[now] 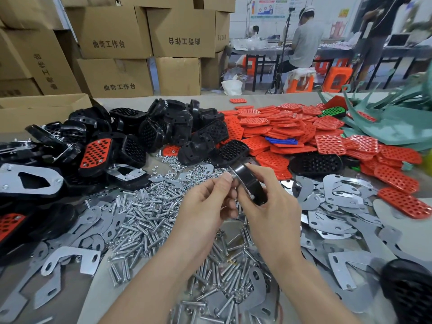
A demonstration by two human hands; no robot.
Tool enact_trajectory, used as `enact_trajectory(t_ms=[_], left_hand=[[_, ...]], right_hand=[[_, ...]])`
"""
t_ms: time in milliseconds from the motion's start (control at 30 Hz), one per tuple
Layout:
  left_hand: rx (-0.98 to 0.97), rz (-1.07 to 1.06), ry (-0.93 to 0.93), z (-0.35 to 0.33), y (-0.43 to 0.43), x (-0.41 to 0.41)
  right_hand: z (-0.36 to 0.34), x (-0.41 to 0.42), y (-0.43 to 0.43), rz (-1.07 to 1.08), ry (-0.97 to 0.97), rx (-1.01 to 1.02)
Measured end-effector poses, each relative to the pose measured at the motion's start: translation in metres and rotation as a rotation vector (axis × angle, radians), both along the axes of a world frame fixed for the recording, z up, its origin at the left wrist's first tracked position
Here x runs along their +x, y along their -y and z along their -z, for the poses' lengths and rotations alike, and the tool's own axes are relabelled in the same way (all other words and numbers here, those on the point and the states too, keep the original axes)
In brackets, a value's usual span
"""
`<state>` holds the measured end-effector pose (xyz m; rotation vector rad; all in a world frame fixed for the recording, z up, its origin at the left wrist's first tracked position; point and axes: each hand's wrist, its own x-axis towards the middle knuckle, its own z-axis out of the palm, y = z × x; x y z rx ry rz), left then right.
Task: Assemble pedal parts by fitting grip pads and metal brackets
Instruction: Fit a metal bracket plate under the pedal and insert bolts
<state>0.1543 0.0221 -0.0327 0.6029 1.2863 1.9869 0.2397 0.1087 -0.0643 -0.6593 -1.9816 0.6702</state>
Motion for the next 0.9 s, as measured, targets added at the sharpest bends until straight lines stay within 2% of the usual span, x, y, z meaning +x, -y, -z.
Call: enact_trajectory(t_ms=[100,233,333,433,700,900], left_hand=[[-0.041,-0.025,-0.064,0.000,0.002,-0.001],[-0.188,-0.171,-0.433,0.005,0.006,-0.004],[-0.171,-0.268,-0.586,0.007,0.006,-0.001],[-0.159,-0.272,-0.592,0.007,0.005,0.000],[-0.065,-0.206,-0.470,0.006,0.003,-0.004],[-0.077,-0.137,-0.406,0.009,0.002,-0.011]], right_hand=[[0.000,0.000,0.000,0.009,0.016,0.016],[0.001,-0.001,-0.002,0.022,0.025,0.037],[0.002,-0.002,-0.001,0.029,0.011,0.049],[0.001,-0.003,-0.001,0.032,-0.005,0.051],[0.002,-0.002,-0.002,0.005,-0.019,0.018],[-0.002,-0.003,0.002,-0.014,-0.053,0.023]])
